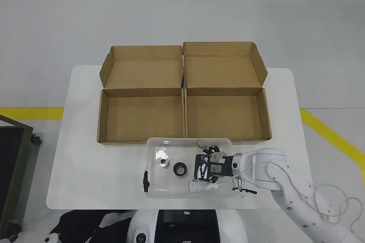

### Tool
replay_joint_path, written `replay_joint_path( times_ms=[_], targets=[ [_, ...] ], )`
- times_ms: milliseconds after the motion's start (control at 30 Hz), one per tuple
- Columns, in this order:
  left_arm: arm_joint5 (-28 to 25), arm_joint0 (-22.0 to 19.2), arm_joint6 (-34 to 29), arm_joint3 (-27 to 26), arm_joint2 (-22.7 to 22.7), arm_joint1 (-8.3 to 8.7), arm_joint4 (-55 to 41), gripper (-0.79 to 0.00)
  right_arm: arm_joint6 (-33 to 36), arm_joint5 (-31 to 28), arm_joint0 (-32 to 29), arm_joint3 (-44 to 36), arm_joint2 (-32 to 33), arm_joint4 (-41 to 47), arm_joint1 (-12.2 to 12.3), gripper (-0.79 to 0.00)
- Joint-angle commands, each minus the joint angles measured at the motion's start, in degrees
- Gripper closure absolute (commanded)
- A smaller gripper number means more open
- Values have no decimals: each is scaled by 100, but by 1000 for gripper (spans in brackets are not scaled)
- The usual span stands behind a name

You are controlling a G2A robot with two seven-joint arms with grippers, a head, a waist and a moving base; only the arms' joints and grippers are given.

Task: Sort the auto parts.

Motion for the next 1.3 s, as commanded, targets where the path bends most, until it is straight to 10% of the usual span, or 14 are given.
replay_joint_path(
  times_ms=[0, 433, 867, 1033, 1267],
  targets=[
    [0, 0, 0, 0, 0, 0, 0, -785, 74, 0, 0, 17, -29, -23, -2, -699],
    [0, 0, 0, 0, 0, 0, 0, -785, 590, 321, 115, 246, -238, -140, -60, -388],
    [0, 0, 0, 0, 0, 0, 0, -785, 817, 355, 244, 423, -401, -112, -114, -302],
    [0, 0, 0, 0, 0, 0, 0, -785, 846, 344, 249, 382, -379, -115, -113, -15],
    [0, 0, 0, 0, 0, 0, 0, -785, 881, 134, 228, 245, -352, -35, -95, 0]
  ],
)
